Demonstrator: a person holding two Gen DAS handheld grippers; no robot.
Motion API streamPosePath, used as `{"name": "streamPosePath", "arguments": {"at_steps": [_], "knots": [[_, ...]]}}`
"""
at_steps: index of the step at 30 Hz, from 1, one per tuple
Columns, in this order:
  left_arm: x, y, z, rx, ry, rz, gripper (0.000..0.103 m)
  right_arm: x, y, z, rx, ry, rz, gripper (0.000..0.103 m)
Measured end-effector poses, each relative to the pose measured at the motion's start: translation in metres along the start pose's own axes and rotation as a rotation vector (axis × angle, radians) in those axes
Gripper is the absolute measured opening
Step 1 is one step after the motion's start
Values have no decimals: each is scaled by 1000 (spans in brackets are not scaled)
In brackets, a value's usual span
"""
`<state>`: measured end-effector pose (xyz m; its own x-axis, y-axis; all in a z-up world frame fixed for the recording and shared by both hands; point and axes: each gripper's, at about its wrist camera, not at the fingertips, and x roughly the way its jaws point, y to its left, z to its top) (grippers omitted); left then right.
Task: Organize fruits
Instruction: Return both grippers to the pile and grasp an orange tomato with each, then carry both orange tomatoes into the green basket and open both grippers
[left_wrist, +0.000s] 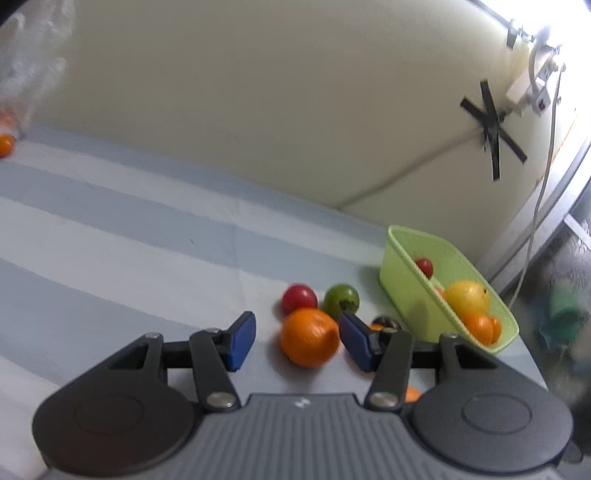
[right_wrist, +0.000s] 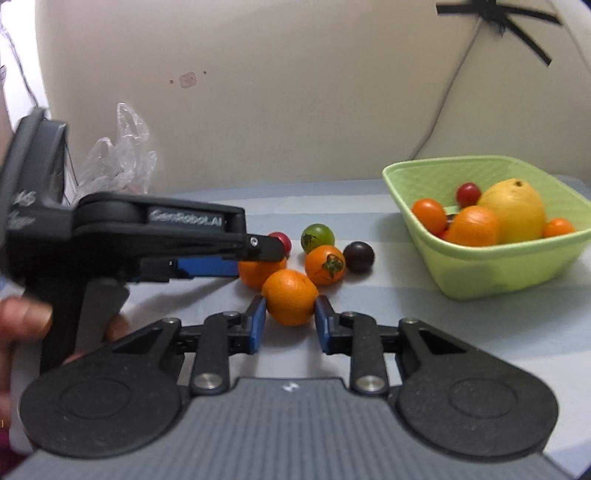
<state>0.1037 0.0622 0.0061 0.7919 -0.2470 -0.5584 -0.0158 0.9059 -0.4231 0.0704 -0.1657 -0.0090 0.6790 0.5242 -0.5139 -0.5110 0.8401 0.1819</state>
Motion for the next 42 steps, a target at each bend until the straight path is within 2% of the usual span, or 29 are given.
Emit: {"name": "streamPosePath", "arguments": {"at_steps": [2,5,10,12,14,20,24,28,29,30,34,36,38,39,41,42], "knots": [[-10,-8,2,47,-33,-3,50,-11,-1,-6,-23,-5,-18,31],[-16,-39,-1,227,-56,0,50,-26,-4,-15,-57,-29,-64,31],[3,-89,-19,522,-44,40,50,-49,-19,-28,-50,-75,-146,31],[17,-95,-20,555,-16,65,50,-54,-28,-30,-14,-81,-131,30],[28,-97,-19,555,20,64,38,-55,-33,-31,16,-85,-117,30],[39,-94,-27,551,82,58,35,-53,-36,-30,50,-82,-87,30],[34,-93,-30,529,68,54,33,-54,-36,-29,54,-85,-86,30],[7,-99,-25,513,41,-30,33,-60,-37,-30,66,-124,-100,27],[2,-101,-21,505,33,-57,33,-62,-39,-30,74,-143,-98,23],[-3,-104,-14,490,24,-93,33,-65,-41,-30,80,-160,-96,13],[0,-111,10,430,16,-143,34,-67,-53,-20,96,-214,-140,12],[5,-108,17,390,32,-174,34,-64,-59,-15,112,-191,-133,16],[12,-106,19,374,40,-193,34,-64,-64,-15,135,-157,-67,19],[14,-105,19,374,41,-187,34,-65,-65,-16,143,-149,-38,32],[22,-104,21,365,49,-177,34,-64,-64,-18,135,-144,-30,48],[26,-103,22,352,59,-181,34,-60,-62,-19,119,-134,-44,48]]}}
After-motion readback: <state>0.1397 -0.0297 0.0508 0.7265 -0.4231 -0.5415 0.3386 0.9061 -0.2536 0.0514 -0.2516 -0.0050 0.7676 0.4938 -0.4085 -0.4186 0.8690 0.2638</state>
